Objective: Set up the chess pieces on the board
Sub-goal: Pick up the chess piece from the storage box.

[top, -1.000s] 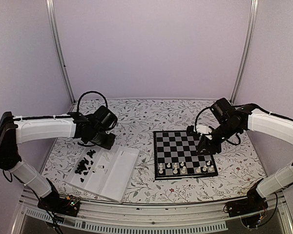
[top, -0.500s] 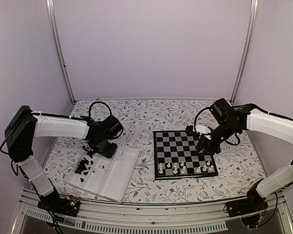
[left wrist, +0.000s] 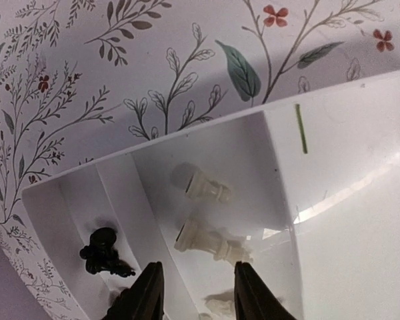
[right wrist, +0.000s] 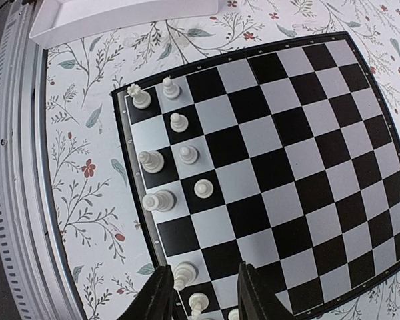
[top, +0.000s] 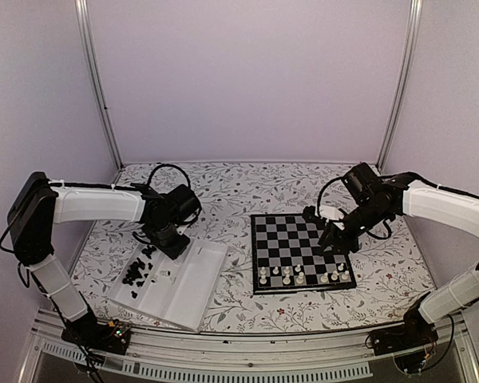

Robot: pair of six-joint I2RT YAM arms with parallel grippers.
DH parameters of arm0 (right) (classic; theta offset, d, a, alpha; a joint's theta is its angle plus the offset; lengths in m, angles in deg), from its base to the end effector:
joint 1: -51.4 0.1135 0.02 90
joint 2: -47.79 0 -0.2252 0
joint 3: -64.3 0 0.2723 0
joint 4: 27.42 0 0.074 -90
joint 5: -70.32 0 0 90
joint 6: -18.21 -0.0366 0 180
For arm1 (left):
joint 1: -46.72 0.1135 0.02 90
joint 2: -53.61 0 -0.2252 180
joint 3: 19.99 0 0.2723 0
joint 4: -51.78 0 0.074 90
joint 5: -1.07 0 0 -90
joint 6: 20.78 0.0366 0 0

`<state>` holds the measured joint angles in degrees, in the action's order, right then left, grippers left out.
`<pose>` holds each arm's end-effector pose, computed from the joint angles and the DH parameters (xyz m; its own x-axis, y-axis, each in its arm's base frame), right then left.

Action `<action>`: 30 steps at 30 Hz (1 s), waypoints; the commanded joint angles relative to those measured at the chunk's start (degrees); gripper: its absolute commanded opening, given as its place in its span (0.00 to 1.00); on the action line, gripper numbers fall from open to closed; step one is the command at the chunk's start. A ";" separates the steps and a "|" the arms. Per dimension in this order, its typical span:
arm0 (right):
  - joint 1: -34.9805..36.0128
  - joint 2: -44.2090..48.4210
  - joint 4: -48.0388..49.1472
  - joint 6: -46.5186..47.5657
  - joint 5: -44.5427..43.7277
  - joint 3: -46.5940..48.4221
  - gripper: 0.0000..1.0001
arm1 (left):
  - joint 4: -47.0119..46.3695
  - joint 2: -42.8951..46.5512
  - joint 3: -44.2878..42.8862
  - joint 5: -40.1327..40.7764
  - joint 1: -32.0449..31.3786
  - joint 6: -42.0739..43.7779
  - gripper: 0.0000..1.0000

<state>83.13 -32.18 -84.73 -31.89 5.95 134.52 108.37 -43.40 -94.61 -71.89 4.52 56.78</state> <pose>0.2391 0.1664 0.1906 -0.2048 -0.8066 -0.5545 -0.9762 0.2096 0.0556 0.2443 -0.2071 0.1263 -0.8395 0.4832 -0.2486 0.4300 0.8704 0.2397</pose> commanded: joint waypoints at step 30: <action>0.19 -1.07 6.07 1.50 4.24 -4.93 0.35 | 9.15 -12.47 -6.85 -3.38 1.34 7.78 0.34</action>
<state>83.13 -32.61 -79.83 -30.95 9.16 130.55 114.97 -55.38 -102.02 -70.95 4.76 69.10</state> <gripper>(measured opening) 0.347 0.355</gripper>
